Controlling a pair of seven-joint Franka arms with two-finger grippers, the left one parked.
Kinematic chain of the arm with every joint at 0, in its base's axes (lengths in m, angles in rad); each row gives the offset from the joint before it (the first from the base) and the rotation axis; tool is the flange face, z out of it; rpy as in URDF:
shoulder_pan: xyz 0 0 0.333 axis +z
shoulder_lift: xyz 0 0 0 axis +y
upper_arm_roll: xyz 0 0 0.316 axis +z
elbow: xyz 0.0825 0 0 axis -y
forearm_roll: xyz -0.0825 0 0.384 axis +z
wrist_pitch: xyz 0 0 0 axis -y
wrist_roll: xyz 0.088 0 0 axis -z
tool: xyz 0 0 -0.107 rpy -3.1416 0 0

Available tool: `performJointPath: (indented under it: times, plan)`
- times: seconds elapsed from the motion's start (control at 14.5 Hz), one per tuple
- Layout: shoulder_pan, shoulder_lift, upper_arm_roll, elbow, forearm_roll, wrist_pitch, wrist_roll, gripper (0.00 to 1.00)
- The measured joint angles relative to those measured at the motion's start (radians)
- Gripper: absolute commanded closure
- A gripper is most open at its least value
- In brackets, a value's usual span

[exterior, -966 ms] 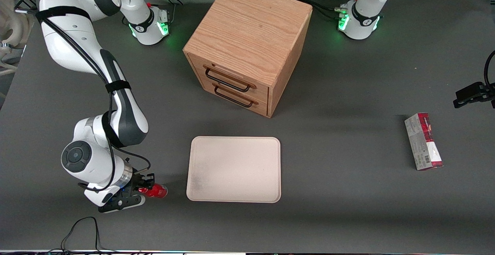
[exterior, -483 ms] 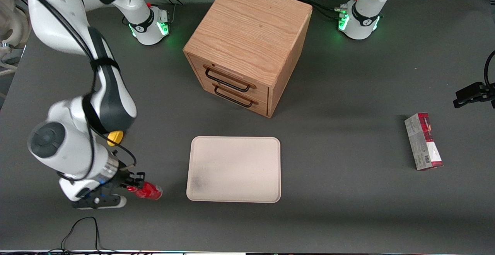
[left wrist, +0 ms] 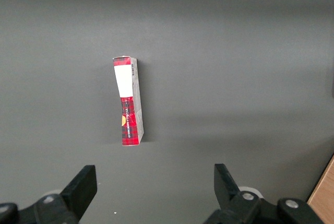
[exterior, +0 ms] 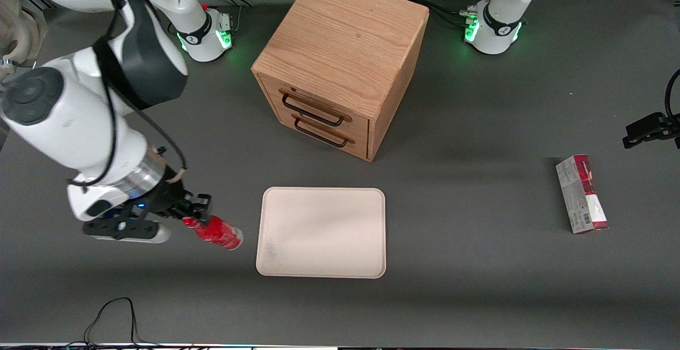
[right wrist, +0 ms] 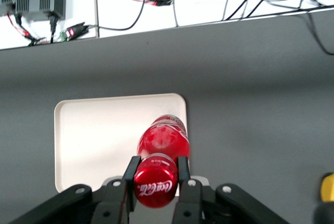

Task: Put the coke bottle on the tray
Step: 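Lift the bottle and carry it with the right gripper over the tray, then lower the bottle onto the tray and open the right gripper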

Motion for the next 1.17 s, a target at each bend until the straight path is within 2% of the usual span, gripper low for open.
performJointPath:
  times: [0.14, 0.41, 0.62, 0.83, 1.03, 1.1, 1.17]
  plan:
    - [0.013, 0.034, 0.022, -0.017, -0.030, 0.034, 0.015, 1.00]
    - [0.016, 0.125, 0.023, -0.113, -0.071, 0.216, 0.015, 1.00]
    - [0.015, 0.182, 0.023, -0.158, -0.078, 0.327, 0.012, 1.00]
    - [0.014, 0.198, 0.023, -0.173, -0.079, 0.343, -0.003, 1.00]
    - [0.010, 0.201, 0.023, -0.189, -0.079, 0.357, -0.008, 0.95]
    - [0.009, 0.202, 0.022, -0.200, -0.080, 0.378, -0.008, 0.85]
    - [0.008, 0.204, 0.021, -0.210, -0.080, 0.396, -0.008, 0.59]
